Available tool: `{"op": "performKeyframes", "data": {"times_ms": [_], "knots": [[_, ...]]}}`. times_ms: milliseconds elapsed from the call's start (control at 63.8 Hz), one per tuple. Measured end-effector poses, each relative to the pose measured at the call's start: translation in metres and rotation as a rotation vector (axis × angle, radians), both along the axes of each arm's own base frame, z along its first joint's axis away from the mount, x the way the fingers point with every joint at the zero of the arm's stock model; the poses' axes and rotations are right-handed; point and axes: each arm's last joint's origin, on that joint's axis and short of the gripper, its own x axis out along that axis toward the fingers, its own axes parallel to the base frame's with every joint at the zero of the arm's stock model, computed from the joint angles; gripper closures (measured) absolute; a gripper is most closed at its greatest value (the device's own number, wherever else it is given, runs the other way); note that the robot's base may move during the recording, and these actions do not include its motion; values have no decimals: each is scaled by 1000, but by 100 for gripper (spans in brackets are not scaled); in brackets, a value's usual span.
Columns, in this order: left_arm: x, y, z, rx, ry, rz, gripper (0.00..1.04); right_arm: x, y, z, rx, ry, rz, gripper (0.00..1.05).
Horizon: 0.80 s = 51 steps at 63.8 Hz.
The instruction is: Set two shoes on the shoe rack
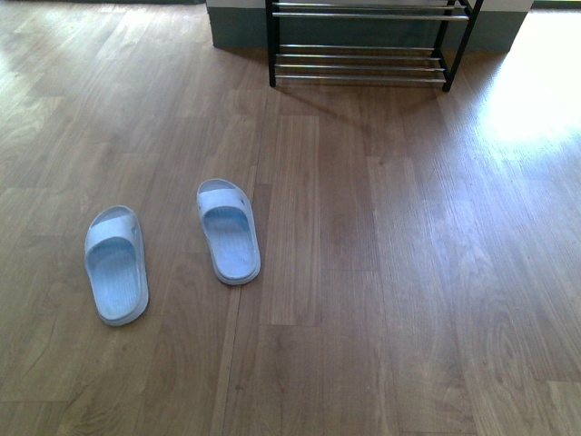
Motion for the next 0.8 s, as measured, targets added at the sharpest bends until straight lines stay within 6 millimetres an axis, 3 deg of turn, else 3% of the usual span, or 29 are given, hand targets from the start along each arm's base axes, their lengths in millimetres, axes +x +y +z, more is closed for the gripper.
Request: {"op": "performKeyframes", "data": {"times_ms": [800], "knots": [[0,0,0,0,0,3,9,0,0,0,0,-1,4,9]]}}
